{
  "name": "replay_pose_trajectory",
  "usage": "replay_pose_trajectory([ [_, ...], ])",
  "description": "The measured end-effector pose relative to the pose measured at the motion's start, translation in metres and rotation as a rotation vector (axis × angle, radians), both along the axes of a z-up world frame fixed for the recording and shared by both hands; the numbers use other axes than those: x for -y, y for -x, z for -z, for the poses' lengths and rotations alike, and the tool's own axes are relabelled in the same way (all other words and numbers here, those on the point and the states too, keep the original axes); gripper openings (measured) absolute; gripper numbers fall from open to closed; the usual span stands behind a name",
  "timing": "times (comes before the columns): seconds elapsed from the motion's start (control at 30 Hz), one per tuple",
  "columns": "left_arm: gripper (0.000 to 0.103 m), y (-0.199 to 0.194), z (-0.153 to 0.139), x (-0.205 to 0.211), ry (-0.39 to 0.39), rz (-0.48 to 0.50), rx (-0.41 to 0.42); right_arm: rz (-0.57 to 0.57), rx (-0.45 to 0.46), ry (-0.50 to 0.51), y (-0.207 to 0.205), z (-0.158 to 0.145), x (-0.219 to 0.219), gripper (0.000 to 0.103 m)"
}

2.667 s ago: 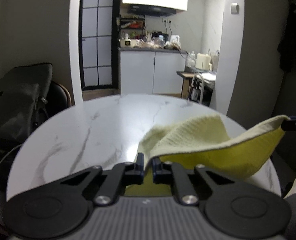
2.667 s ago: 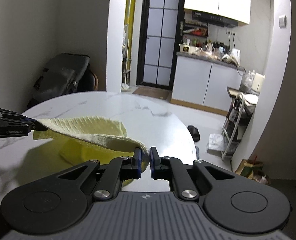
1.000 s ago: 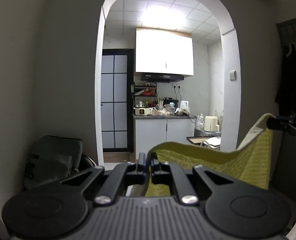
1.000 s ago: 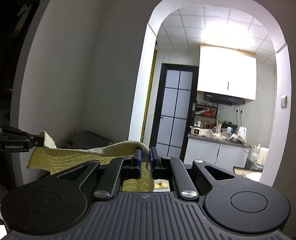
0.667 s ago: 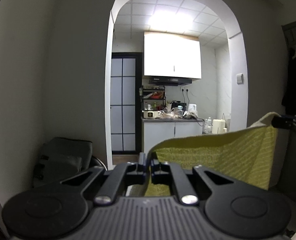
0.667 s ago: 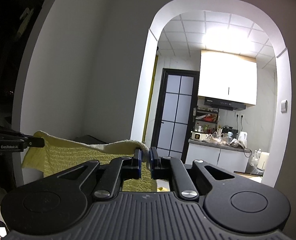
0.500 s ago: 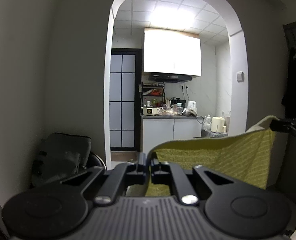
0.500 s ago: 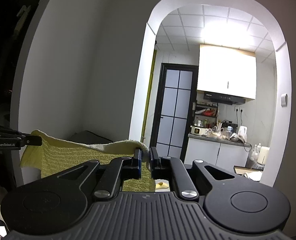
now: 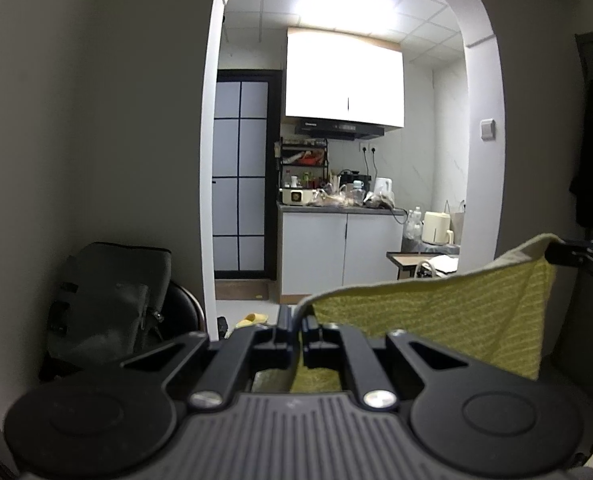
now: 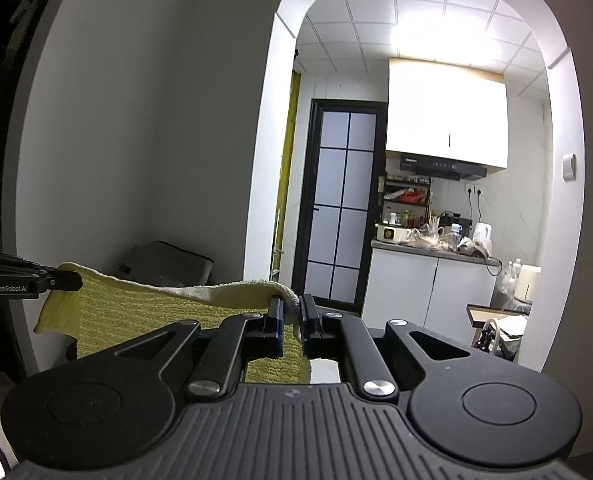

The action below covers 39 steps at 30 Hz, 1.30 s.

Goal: Fold towel
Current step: 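Hold the towel up with both grippers and shake it open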

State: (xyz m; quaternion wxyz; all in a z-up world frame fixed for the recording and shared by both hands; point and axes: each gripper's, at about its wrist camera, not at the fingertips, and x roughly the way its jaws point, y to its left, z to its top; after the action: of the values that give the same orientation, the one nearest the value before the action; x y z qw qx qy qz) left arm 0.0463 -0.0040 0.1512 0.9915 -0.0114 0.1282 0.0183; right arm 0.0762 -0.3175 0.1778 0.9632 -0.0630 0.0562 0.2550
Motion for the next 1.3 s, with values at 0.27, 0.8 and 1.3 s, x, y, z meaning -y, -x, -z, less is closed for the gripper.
replay_pose_trajectory([
  [0.27, 0.005, -0.036, 0.01, -0.007, 0.002, 0.001, -0.03, 0.007, -0.033, 0.002, -0.041, 0.009, -0.007, 0.009],
  [0.8, 0.005, -0.112, 0.052, -0.019, 0.007, -0.01, -0.153, 0.003, -0.157, 0.013, -0.121, 0.054, -0.021, 0.009],
  [1.3, 0.005, -0.171, 0.103, -0.037, 0.016, -0.043, -0.274, -0.02, -0.26, 0.024, -0.186, 0.102, -0.043, 0.009],
])
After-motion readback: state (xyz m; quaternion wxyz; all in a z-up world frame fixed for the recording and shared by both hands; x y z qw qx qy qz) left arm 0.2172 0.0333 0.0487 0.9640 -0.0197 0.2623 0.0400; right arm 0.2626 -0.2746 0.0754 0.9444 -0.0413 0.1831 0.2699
